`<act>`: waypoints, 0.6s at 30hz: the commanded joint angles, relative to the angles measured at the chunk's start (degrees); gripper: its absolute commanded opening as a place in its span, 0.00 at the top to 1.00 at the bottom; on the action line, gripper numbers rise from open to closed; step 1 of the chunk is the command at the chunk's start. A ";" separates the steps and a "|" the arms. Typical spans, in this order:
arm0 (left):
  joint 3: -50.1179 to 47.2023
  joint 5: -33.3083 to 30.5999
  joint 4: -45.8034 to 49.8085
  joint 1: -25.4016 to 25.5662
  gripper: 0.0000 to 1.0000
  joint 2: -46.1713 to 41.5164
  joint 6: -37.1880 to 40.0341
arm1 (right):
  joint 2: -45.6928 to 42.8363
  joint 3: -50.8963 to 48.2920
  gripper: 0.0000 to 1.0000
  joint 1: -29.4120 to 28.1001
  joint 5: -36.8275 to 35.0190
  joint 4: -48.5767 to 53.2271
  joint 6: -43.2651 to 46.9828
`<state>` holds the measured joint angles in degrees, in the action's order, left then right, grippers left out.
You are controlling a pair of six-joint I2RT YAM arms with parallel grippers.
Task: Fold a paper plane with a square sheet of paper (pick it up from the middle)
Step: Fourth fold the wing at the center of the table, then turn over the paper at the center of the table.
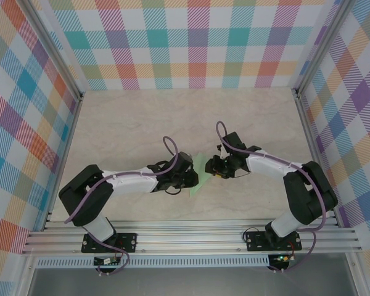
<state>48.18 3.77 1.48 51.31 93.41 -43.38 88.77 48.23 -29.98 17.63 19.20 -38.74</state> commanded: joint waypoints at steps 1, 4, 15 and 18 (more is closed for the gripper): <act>1.56 -2.13 1.92 0.37 0.83 1.29 1.04 | -0.68 -1.61 0.66 0.01 2.20 -1.37 -0.96; 0.90 -2.52 1.36 0.42 0.83 2.01 0.73 | 0.00 -1.81 0.68 -0.03 4.97 -3.24 -0.64; -0.18 -1.49 -0.40 0.38 0.85 5.29 0.30 | 6.07 -1.20 0.78 -0.08 8.49 -6.57 -0.26; -0.61 -1.27 -0.70 0.40 0.85 5.52 0.14 | 6.92 -1.72 0.79 -0.08 7.02 -6.01 0.13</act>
<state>48.27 2.48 0.97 51.31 98.13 -43.24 94.91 46.83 -30.00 24.67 13.69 -39.59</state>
